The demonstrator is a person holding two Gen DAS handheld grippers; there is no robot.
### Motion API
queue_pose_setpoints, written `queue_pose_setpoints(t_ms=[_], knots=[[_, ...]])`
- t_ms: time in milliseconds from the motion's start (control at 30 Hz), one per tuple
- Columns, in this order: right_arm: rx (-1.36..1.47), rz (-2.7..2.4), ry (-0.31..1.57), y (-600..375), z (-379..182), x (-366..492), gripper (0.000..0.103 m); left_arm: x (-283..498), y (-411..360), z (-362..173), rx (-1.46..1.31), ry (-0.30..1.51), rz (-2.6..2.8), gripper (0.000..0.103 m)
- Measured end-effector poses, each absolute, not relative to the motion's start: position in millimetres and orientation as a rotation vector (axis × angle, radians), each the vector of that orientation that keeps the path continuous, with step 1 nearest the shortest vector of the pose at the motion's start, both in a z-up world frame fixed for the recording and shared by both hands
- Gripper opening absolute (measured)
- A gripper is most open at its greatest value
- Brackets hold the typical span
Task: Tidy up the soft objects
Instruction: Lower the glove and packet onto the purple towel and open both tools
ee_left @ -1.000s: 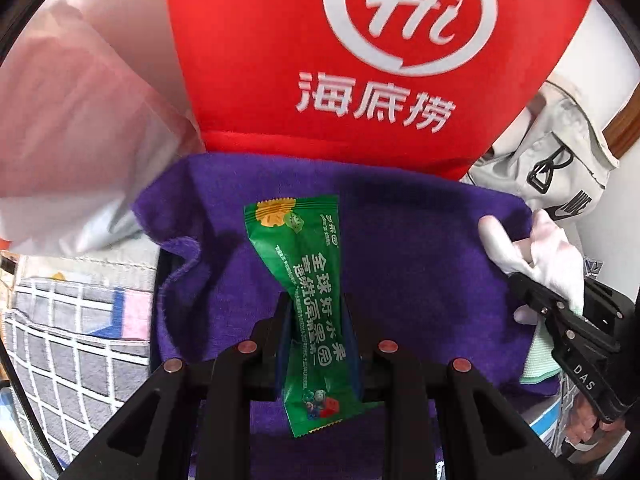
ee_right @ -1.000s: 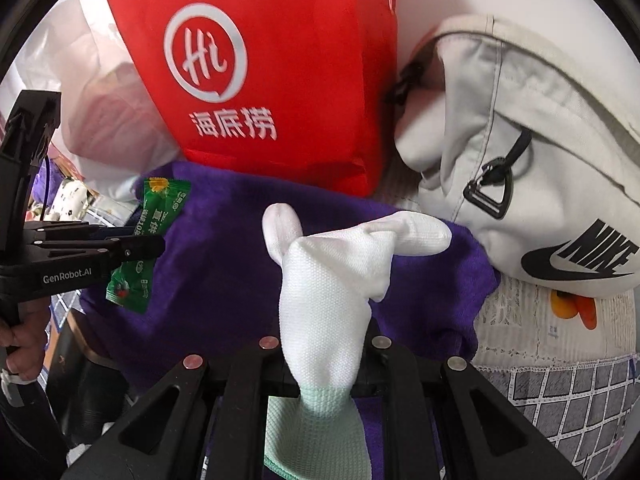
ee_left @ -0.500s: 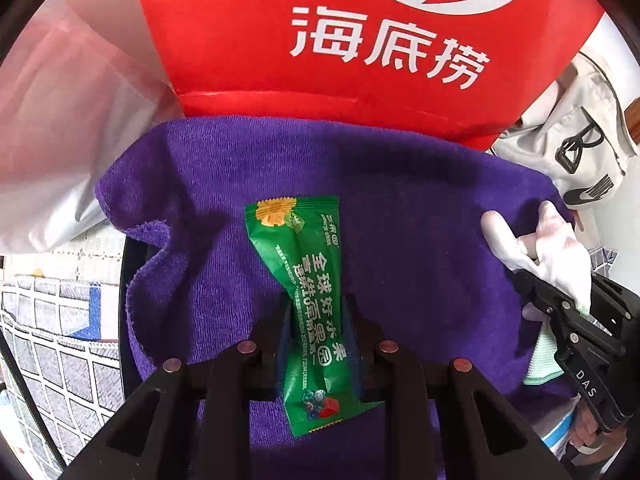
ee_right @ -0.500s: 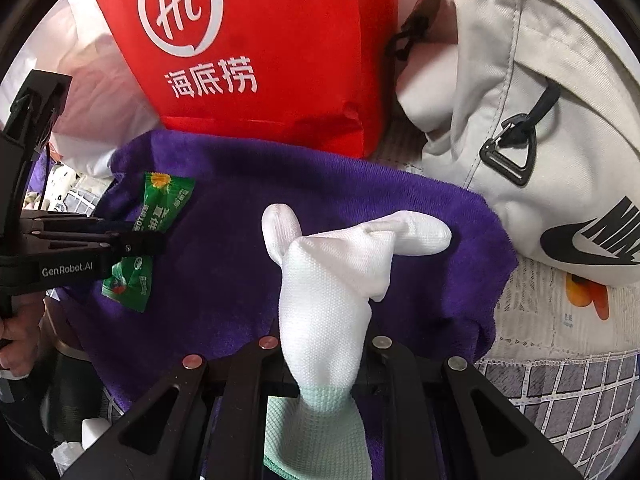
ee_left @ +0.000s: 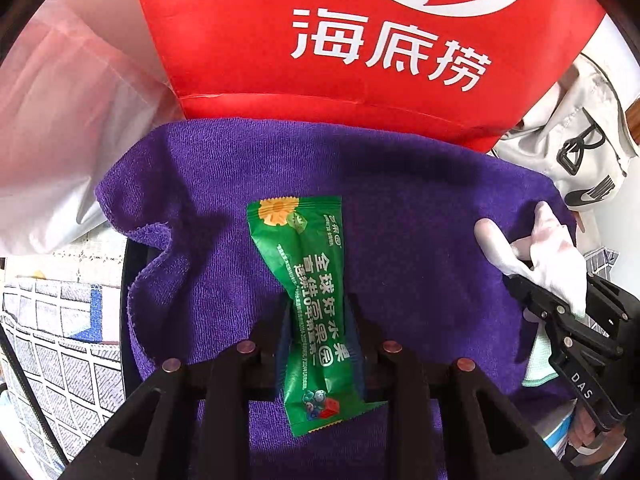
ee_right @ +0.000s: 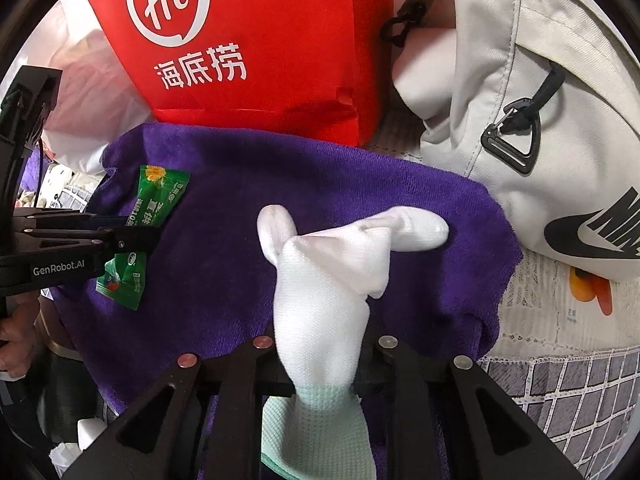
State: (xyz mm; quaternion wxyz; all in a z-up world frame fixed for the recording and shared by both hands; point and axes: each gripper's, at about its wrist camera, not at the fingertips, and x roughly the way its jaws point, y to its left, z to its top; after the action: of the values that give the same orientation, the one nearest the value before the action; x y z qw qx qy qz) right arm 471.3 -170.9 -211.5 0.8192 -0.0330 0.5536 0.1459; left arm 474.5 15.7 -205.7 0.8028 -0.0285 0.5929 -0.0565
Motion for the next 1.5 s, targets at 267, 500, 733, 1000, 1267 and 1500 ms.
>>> queue_pose_setpoints(t_ms=[267, 500, 733, 1000, 1267, 1500], knots=[[-0.052, 0.364, 1.140, -173, -199, 466, 0.074, 473, 13, -195, -0.055, 1.256, -0.125, 0.057], [-0.047, 0.335, 1.097, -178, -180, 458, 0.082, 462, 23, -169, -0.090, 1.203, -0.117, 0.063], [-0.135, 0.272, 1.037, -176, -164, 441, 0.084, 432, 43, -127, -0.090, 1.136, -0.071, 0.063], [-0.152, 0.208, 1.060, -175, -161, 448, 0.090, 388, 60, -106, -0.087, 1.117, -0.052, 0.063], [0.099, 0.320, 1.149, -184, -168, 439, 0.093, 356, 61, -119, -0.104, 1.144, -0.066, 0.063], [0.323, 0.320, 1.151, -204, -171, 455, 0.093, 358, 60, -130, -0.106, 1.157, -0.078, 0.063]])
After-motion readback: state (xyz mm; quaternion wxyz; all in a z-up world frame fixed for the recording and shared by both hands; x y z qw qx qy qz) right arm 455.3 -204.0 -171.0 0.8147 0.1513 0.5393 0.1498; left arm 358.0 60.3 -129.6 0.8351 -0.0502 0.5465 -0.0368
